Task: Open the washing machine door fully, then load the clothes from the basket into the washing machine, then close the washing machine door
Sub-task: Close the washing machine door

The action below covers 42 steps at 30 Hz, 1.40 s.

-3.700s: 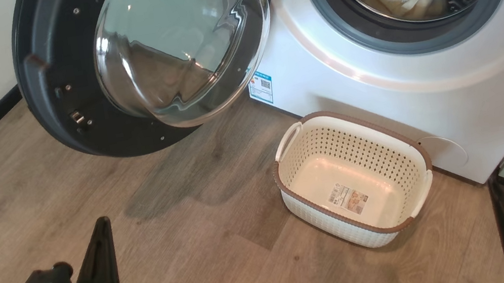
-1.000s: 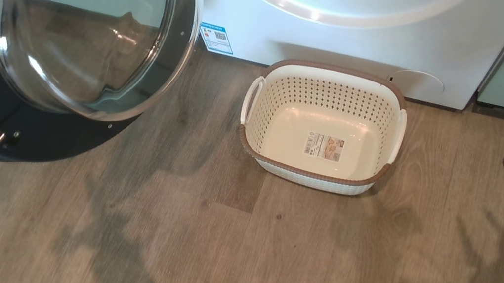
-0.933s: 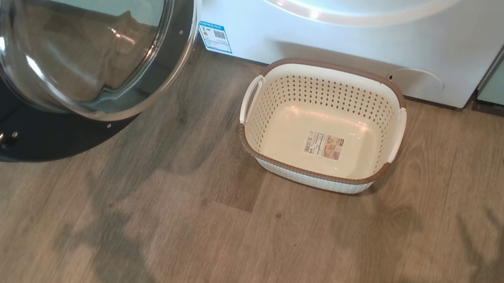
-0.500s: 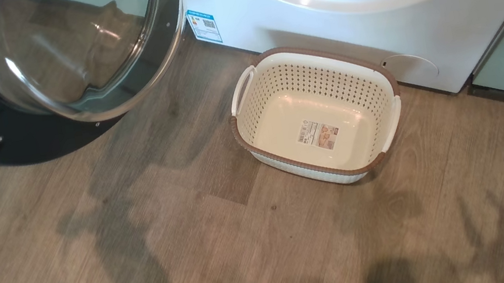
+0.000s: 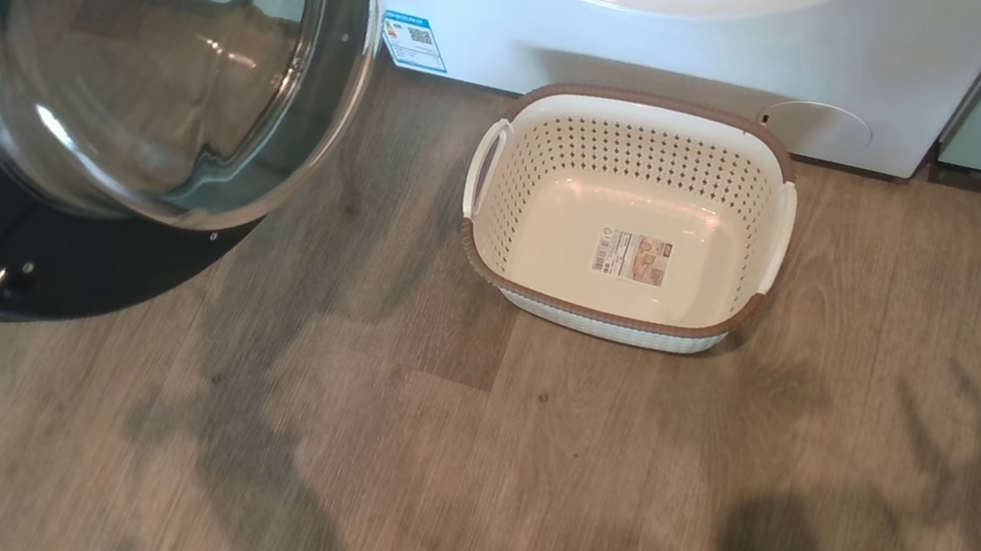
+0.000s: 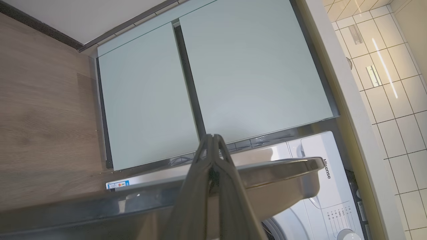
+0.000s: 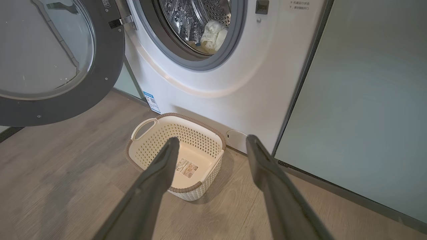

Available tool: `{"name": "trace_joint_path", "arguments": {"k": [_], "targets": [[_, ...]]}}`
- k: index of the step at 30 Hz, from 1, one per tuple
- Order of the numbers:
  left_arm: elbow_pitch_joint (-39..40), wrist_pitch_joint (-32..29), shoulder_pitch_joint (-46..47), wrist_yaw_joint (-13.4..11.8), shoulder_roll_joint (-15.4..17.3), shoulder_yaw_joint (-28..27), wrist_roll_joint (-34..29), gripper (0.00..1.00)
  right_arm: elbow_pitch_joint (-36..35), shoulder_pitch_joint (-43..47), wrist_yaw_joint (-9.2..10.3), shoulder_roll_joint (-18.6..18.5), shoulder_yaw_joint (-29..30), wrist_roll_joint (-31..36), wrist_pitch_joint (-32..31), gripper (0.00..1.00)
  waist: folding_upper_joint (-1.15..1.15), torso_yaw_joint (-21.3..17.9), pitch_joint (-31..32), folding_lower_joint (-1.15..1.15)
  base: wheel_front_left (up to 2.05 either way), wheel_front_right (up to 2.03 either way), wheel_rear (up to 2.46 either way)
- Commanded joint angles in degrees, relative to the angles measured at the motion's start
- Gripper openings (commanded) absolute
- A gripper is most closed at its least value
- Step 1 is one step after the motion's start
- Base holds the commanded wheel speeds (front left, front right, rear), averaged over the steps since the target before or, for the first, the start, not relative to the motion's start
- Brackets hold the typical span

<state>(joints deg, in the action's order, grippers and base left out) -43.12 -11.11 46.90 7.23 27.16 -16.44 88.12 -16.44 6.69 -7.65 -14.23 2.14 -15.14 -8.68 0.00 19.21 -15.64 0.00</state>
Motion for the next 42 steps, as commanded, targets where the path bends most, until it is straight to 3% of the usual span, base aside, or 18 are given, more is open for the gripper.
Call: {"name": "trace_joint_path", "arguments": {"k": [1, 18, 42], "targets": [[2.34, -1.26, 0.03, 0.25, 2.29, -0.21, 0.56, 0.0, -2.22, -1.66, 0.16, -1.56, -0.79, -0.08, -0.45, 1.0, 0.0, 0.13, 0.05, 0.0, 0.0, 0.0, 0.0], [8.14, -6.16, -2.8, 0.25, 0.88, 2.67, 0.51, 0.0, -0.69, -2.63, 0.16, -0.87, -1.53, -0.43, 0.23, 1.0, 0.0, 1.0, 0.59, 0.0, 0.0, 0.0, 0.0], [24.5, -14.82, -10.13, 0.25, -2.19, 8.27, 1.88, 0.0, 2.22, -2.98, 0.16, 1.35, -2.07, -0.58, 1.96, 1.0, 0.0, 1.91, 2.22, 0.0, 0.0, 0.0, 0.0]]}}
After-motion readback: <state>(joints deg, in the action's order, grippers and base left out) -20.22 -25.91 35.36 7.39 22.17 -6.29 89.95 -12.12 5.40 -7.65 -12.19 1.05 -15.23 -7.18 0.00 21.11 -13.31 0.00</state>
